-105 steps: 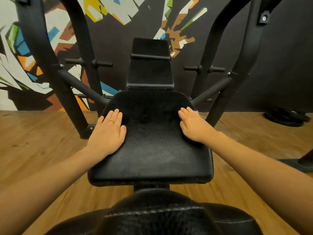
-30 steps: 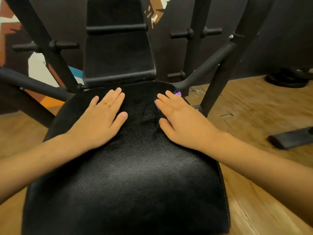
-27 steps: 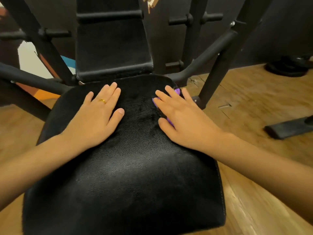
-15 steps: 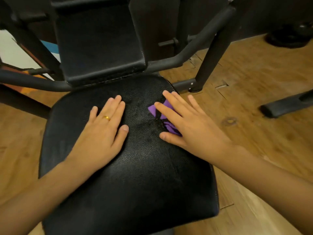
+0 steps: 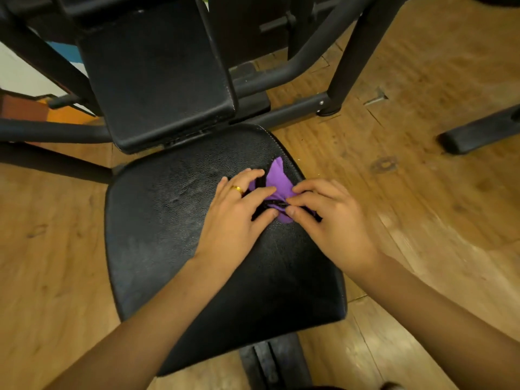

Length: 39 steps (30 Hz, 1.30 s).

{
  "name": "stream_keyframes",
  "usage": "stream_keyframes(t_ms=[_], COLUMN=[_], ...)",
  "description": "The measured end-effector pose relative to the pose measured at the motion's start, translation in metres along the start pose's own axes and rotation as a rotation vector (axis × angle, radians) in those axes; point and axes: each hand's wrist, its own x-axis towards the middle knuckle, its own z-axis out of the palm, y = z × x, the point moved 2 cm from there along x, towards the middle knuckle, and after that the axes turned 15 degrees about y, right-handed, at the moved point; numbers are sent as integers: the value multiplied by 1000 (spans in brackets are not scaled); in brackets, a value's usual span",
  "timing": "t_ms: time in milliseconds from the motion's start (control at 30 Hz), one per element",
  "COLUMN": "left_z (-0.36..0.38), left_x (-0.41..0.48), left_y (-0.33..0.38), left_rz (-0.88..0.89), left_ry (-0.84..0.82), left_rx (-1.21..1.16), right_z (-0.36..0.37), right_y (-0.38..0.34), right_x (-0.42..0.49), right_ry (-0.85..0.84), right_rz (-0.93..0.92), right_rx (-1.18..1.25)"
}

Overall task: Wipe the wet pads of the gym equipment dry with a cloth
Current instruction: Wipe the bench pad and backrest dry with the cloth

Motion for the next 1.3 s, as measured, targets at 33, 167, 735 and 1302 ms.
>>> stream_keyframes(t_ms=[33,167,735,1302], left_z=[-2,-16,-125,-162], left_x=[3,15,59,62], left_y=[1,17,126,215], left_rz=[-38,-221,-938,-1403], left_ry=[8,-8,-234,-268], left_rx=[-44,-230,-782,-1043], right_z=[-2,-19,-128,-238], right_y=[-3,-13,-91,-136], right_x=[3,17,33,56], right_ry=[-18,-85,103,-89], right_rz=[34,318,826,951], right_rx=[20,79,788,808])
